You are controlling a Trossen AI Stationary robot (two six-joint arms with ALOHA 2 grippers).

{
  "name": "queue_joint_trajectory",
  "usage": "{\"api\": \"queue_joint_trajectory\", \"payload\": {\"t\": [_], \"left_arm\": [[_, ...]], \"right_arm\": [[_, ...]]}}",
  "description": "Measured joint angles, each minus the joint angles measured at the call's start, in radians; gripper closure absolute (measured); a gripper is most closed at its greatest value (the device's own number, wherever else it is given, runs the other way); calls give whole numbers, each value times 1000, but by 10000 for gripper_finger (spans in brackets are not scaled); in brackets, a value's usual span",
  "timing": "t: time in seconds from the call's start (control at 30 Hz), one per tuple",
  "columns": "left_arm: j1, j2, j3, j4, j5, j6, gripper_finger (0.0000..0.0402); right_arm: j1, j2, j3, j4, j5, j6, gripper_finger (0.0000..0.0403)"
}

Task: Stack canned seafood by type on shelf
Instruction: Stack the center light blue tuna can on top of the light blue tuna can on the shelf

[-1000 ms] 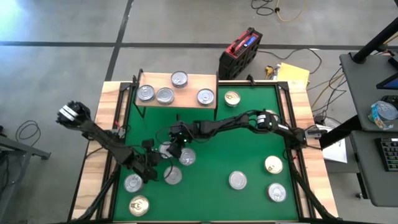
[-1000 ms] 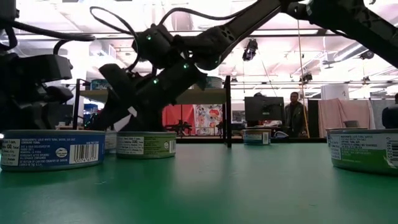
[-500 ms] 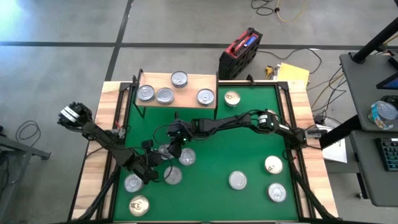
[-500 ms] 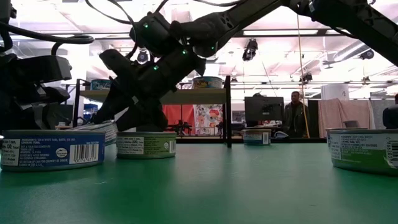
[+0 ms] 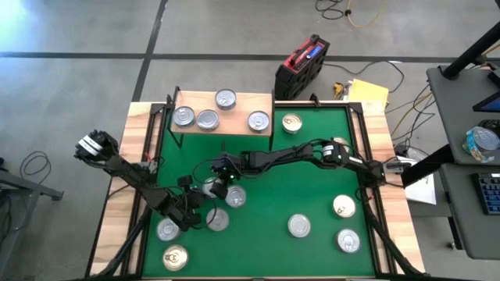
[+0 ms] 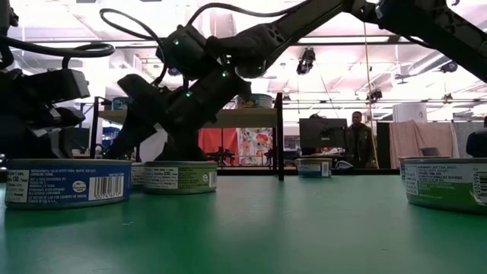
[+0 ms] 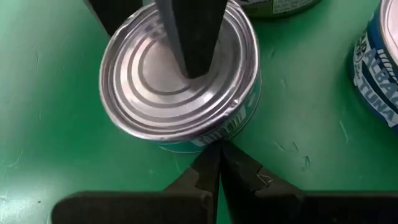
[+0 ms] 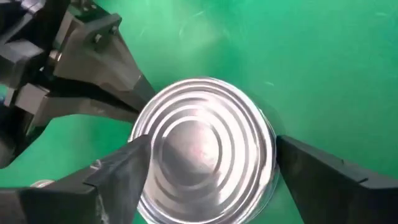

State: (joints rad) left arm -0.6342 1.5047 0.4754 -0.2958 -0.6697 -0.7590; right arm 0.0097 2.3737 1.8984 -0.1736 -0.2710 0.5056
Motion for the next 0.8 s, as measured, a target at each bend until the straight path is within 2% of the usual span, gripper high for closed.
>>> {"api": "queue_joint_trajectory", "payload": {"t": [0.2, 0.37, 0.53, 0.8], "left_arm": [[-1, 1, 2, 4, -13, 0, 402], [-2, 3, 21, -2, -48, 10, 402], [-3, 3, 38, -37, -38, -4, 402], [-13, 4, 89, -225, -44, -69, 401]], "right_arm": [[0, -1, 0, 0, 4, -19, 89], [0, -10, 2, -17, 22, -36, 140], [0, -34, 6, -22, 49, -58, 192], [11, -54, 8, -69, 55, -89, 258]]}}
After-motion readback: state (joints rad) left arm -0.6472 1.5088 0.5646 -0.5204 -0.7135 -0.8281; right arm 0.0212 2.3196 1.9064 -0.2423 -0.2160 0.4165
